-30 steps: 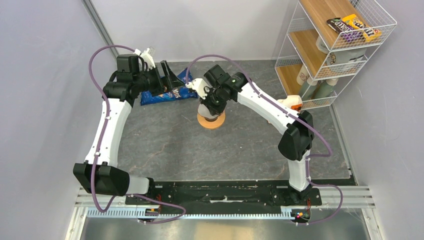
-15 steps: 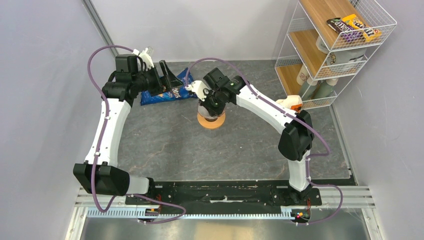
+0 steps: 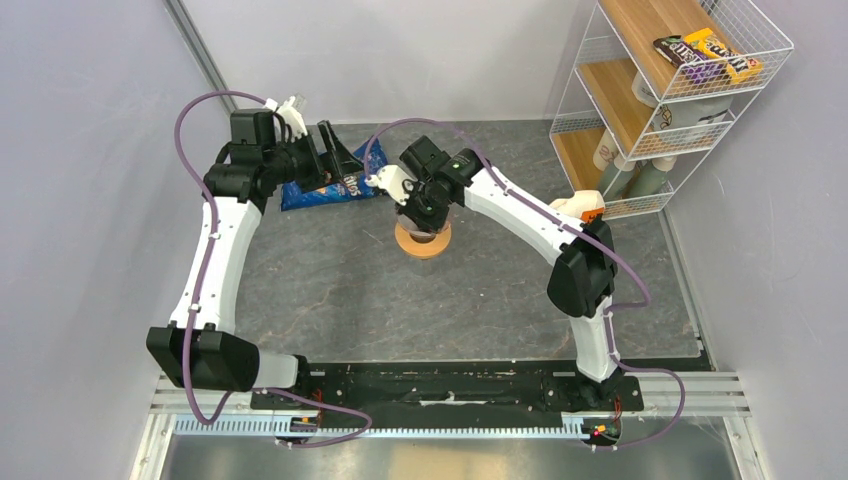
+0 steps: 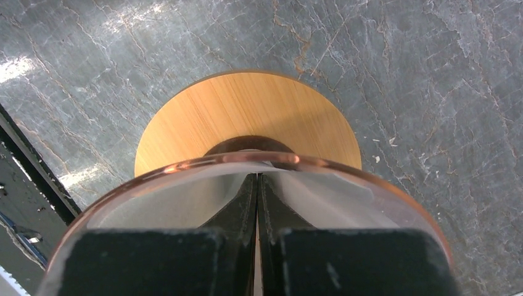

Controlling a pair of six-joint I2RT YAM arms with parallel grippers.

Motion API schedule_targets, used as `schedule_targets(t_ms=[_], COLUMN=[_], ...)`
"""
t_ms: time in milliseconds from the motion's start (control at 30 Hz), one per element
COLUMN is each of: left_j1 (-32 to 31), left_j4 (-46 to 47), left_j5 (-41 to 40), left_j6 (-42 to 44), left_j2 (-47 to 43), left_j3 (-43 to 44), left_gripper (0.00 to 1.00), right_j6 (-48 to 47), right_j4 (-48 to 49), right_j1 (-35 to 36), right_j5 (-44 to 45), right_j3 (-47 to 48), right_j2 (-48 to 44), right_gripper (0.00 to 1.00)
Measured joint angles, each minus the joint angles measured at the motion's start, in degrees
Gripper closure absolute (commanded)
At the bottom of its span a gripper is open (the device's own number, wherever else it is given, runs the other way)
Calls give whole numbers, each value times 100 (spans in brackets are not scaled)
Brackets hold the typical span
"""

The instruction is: Place the coffee filter in the dripper

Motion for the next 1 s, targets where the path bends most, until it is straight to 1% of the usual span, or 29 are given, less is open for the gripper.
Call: schedule_targets(t_ms=[233,433,633,1000], left_j1=[151,216,216,225], left_j4=[101,227,304,306], left_j5=[92,195,203,210], left_j6=[-133,-240,-262,-269], left_j2=[-79,-107,-107,-107], left_j3=[-122,-149,-149,-149], left_gripper=[9,9,9,9], right_j6=[-35,-37,-35,-15], right_j4=[-2,-2,-105,-267], right_j1=[15,44,66,96], right_j5=[-7,-7,-7,-4], right_j3=[-11,-11,175,564], right_j2=[9,11,11,11], right_gripper=[93,88,81,79])
